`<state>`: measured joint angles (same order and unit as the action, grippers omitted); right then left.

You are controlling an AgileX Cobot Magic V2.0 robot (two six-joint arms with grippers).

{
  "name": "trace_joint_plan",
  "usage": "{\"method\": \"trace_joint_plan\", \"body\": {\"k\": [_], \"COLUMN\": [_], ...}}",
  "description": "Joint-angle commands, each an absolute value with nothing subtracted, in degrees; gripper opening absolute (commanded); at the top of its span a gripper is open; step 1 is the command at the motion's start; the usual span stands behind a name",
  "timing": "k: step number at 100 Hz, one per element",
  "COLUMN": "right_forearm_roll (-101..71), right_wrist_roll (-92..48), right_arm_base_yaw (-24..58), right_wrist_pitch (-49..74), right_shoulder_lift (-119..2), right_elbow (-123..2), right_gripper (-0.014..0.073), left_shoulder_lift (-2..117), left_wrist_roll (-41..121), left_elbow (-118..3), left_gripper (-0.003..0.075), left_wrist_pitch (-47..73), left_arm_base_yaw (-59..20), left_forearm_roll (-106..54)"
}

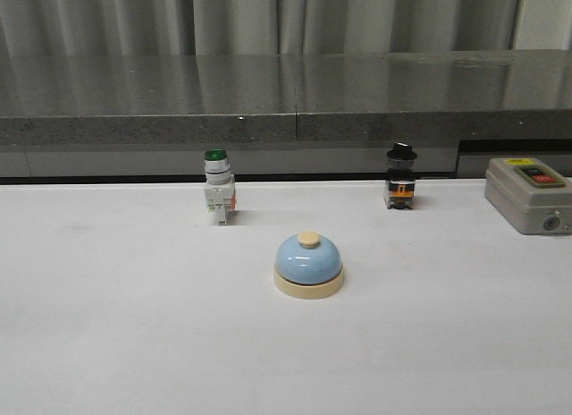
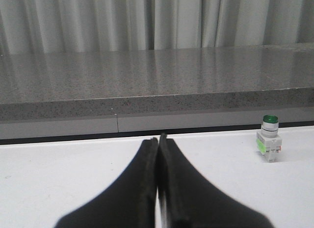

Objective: Place and press bell with both arms

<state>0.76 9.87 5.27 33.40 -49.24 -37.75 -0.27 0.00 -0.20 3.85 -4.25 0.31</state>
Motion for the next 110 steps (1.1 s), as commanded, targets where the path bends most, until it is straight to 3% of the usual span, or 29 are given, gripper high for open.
{"method": "trace_joint_plan", "body": {"k": [1, 15, 33, 73, 110], "right_forearm_roll": [0.7, 0.7, 0.7, 0.7, 0.7], "right_wrist_roll": [9.4, 9.4, 9.4, 9.4, 9.4], "right_arm_base_yaw": [5.1, 5.1, 5.1, 9.1, 20.4], "right_wrist_pitch": [30.4, 30.4, 30.4, 29.0, 24.9], "right_shoulder_lift": [-49.1, -49.1, -49.1, -49.6, -65.0], "right_elbow": [-39.9, -39.9, -39.9, -41.2, -50.0], "right_gripper": [-0.0062, -0.0058, 0.0012, 0.0008, 0.0008], "left_shoulder_lift": [-2.1, -2.1, -2.1, -2.1, -2.1], "left_wrist_roll": [-0.6, -0.6, -0.6, -0.6, -0.6], "left_elbow": [3.0, 3.0, 3.0, 3.0, 3.0], "left_gripper": [-0.0021, -0.0021, -0.0021, -0.0021, -0.0021], "left_wrist_pitch": [-1.0, -1.0, -1.0, -1.0, -1.0], "left_arm_base_yaw": [-4.2, -4.2, -4.2, -4.2, -4.2], "left_forearm_roll": [0.3, 0.3, 0.3, 0.3, 0.3]}}
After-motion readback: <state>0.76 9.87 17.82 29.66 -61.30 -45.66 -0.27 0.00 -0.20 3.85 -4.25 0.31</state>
